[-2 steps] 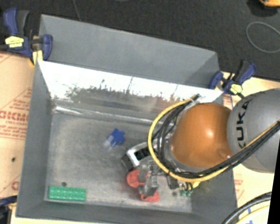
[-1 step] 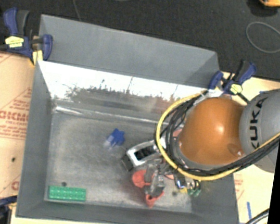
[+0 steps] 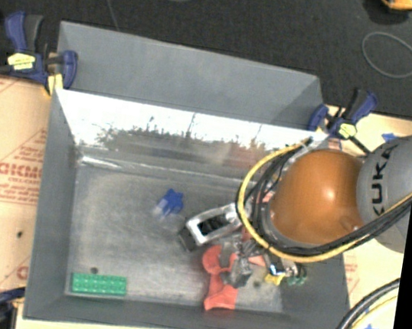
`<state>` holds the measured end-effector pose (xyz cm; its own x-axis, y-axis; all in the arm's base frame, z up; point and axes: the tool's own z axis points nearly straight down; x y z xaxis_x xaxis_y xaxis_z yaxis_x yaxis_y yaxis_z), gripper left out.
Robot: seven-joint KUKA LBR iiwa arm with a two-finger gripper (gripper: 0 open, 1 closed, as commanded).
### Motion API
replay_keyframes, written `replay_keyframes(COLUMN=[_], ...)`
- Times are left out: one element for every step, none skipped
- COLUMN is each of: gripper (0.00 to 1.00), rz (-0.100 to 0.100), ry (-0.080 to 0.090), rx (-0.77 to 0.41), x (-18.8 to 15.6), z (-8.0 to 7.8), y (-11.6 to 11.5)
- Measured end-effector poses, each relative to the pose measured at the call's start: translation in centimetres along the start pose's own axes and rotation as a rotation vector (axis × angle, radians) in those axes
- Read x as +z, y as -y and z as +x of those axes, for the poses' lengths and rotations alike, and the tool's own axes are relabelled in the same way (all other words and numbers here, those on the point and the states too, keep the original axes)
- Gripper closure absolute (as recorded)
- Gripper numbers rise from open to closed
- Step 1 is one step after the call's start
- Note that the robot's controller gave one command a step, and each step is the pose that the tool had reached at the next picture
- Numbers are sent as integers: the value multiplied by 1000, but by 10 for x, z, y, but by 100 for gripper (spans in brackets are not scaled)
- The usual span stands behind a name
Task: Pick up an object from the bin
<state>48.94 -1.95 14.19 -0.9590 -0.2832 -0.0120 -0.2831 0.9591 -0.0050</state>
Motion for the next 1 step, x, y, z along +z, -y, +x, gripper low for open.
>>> replay_keyframes(gripper=[100], rz=[-8], ry=[-20], rx=[-23], x=[-26], z=[0], y=[-8])
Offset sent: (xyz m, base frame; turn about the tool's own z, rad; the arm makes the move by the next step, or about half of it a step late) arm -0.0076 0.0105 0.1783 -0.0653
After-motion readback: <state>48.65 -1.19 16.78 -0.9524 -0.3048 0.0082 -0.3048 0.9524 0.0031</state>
